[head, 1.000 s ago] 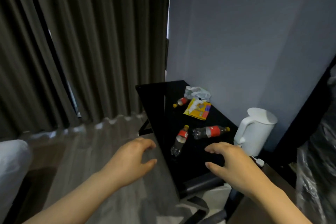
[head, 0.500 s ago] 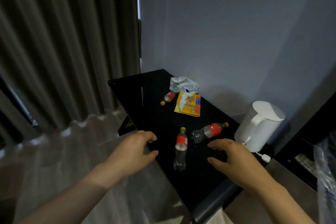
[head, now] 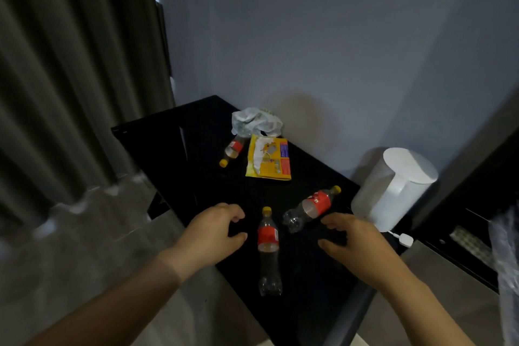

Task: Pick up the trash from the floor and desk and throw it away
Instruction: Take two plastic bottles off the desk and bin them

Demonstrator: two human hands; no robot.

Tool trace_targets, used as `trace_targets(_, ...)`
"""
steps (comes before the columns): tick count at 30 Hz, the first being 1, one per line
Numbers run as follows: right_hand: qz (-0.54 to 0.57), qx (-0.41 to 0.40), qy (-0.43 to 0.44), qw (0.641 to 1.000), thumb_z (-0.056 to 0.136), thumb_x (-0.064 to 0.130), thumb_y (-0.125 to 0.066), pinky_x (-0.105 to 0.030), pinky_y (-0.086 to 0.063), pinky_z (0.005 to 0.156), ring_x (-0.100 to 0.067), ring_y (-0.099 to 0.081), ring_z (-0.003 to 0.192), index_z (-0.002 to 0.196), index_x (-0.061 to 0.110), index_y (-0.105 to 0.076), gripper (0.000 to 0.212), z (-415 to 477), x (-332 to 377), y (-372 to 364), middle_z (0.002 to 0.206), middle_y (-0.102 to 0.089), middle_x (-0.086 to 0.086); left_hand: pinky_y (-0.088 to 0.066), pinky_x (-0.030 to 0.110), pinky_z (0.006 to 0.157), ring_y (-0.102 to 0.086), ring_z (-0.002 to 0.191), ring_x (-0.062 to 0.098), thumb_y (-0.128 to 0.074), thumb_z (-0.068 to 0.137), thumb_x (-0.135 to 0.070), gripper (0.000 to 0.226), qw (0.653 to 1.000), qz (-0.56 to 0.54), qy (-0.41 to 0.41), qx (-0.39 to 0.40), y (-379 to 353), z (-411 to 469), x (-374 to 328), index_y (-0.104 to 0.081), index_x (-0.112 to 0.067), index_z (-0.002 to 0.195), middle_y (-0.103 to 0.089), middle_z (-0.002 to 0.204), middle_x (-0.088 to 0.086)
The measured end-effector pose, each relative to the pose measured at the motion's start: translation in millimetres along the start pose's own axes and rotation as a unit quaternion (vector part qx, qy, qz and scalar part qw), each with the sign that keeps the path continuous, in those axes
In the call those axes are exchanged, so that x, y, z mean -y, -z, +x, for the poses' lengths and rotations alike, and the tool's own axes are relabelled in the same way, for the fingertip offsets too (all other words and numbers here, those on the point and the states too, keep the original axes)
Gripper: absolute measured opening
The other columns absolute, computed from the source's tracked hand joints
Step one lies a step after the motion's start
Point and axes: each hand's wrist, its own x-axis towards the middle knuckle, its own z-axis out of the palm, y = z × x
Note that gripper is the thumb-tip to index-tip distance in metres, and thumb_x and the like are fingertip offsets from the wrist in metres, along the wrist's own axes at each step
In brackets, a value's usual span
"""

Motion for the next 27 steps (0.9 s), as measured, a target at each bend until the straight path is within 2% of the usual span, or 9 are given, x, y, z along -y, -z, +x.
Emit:
trace_targets(5, 0.020, 0.005, -0.009, 1.000, 0.082, 0.030, -0.069, -0.020, -0.046, 0.081, -0.005, -0.057, 0.092, 0.111, 0.034, -0.062, 0.031, 62, -24, -4, 0.108, -0.061, 0.009, -0.048, 0.025, 0.092, -0.054, 0.104, 0.005, -0.064, 0.085, -0.036, 0.041, 1.000, 0.014, 0.014, 0.021, -3, 60, 16, -0.055, -0.025, 0.123, -0.055, 0.116, -0.009)
trace_targets(9, 0.037, 0.031, -0.012, 0.999, 0.083, 0.029, -0.067, -0.026, -0.049, 0.082, -0.007, -0.058, 0.092, 0.107, 0.035, -0.063, 0.026, 103, -45, -14, 0.105, -0.061, 0.009, -0.047, 0.025, 0.092, -0.053, 0.104, 0.007, -0.064, 0.086, -0.035, 0.042, 0.998, 0.008, 0.034, 0.051, -21, 99, 26, -0.054, -0.023, 0.124, -0.054, 0.117, -0.007)
trace_targets(13, 0.041, 0.059, -0.028, 0.997, 0.082, 0.025, -0.068, -0.017, -0.040, 0.072, -0.008, -0.054, 0.087, 0.108, 0.032, -0.062, 0.027, 129, -65, -35, 0.097, -0.052, 0.011, -0.049, 0.026, 0.089, -0.054, 0.102, 0.007, -0.067, 0.084, -0.033, 0.039, 0.996, -0.018, 0.042, 0.075, -49, 119, 38, -0.057, -0.022, 0.120, -0.055, 0.113, -0.007)
trace_targets(18, 0.044, 0.095, -0.077, 0.992, 0.082, 0.026, -0.069, -0.020, -0.040, 0.080, -0.014, -0.057, 0.097, 0.122, 0.025, -0.057, 0.041, 155, -82, -62, 0.109, -0.053, 0.001, -0.049, 0.023, 0.088, -0.054, 0.099, 0.004, -0.065, 0.084, -0.035, 0.039, 0.993, -0.010, 0.031, 0.109, -70, 146, 52, -0.057, -0.023, 0.121, -0.056, 0.114, -0.008)
trace_targets(22, 0.046, 0.108, -0.116, 0.986, 0.082, 0.025, -0.069, -0.030, -0.047, 0.093, -0.021, -0.058, 0.107, 0.125, 0.019, -0.056, 0.046, 169, -86, -80, 0.122, -0.054, -0.006, -0.049, 0.021, 0.086, -0.053, 0.098, 0.003, -0.065, 0.084, -0.037, 0.038, 0.989, -0.009, 0.026, 0.146, -84, 158, 59, -0.057, -0.025, 0.119, -0.056, 0.115, -0.007)
trace_targets(24, 0.043, 0.112, -0.124, 0.985, 0.081, 0.028, -0.070, -0.035, -0.048, 0.096, -0.022, -0.054, 0.112, 0.127, 0.020, -0.055, 0.048, 173, -86, -87, 0.126, -0.050, -0.005, -0.049, 0.021, 0.086, -0.053, 0.098, 0.003, -0.065, 0.084, -0.038, 0.038, 0.987, -0.009, 0.027, 0.161, -89, 161, 62, -0.056, -0.025, 0.119, -0.056, 0.115, -0.007)
trace_targets(27, 0.033, 0.118, -0.130, 0.984, 0.078, 0.032, -0.071, -0.038, -0.041, 0.106, -0.029, -0.040, 0.128, 0.138, 0.025, -0.042, 0.067, 182, -88, -100, 0.141, -0.035, -0.005, -0.047, 0.019, 0.085, -0.052, 0.100, 0.002, -0.063, 0.085, -0.039, 0.038, 0.983, -0.003, 0.027, 0.181, -95, 163, 71, -0.055, -0.026, 0.120, -0.054, 0.116, -0.009)
